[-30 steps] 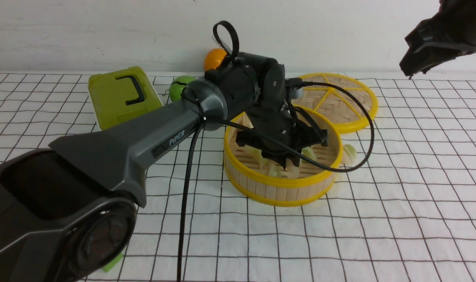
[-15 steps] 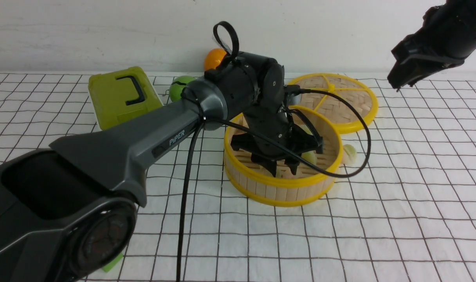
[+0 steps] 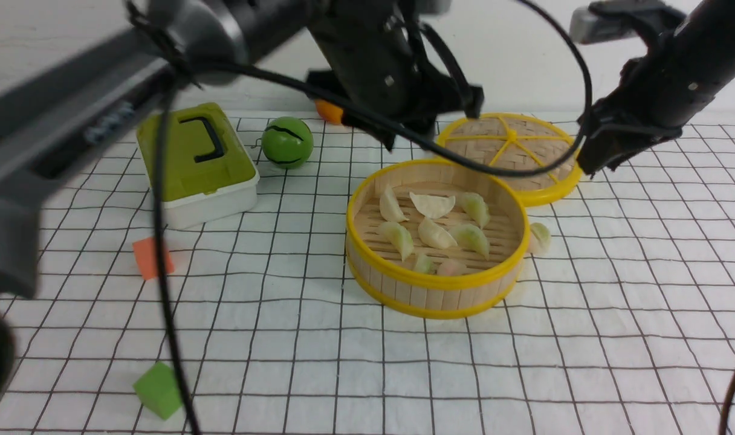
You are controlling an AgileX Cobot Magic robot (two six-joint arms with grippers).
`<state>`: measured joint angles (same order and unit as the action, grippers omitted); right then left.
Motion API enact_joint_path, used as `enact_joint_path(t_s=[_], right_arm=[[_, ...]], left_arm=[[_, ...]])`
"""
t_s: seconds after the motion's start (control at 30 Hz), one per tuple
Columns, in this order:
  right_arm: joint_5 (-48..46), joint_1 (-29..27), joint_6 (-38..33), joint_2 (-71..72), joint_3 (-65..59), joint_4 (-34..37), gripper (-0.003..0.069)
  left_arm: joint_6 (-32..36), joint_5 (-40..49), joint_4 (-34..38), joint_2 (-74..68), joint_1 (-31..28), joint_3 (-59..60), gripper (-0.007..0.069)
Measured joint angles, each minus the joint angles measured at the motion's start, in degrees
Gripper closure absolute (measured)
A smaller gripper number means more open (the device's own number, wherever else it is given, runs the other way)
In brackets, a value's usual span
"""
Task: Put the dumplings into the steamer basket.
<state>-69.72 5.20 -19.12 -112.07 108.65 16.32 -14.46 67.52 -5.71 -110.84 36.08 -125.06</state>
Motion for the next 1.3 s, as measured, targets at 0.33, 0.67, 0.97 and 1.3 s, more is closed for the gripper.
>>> enact_joint_path(t_s=[0.33, 0.67, 0.97, 1.3], right_arm=[[12.0, 0.0, 0.5, -12.9, 0.0, 0.0, 0.0293], [17.9, 0.0, 0.5, -18.4, 0.0, 0.6, 0.0290], [18.7, -0.1, 0.5, -19.4, 1.0, 1.1, 0.0399], [17.7, -0.1, 0.5, -17.7, 0.7, -3.4, 0.0674]], left_arm=[[-2.3, 3.5, -11.3, 16.8, -5.1, 4.0, 0.0517], [-3.2, 3.5, -14.0, 26.9, -6.3, 21.9, 0.0521], [-5.8, 3.5, -19.1, 31.6, -6.4, 31.0, 0.0518], [-7.2, 3.5, -20.6, 34.9, -6.4, 31.3, 0.0514]])
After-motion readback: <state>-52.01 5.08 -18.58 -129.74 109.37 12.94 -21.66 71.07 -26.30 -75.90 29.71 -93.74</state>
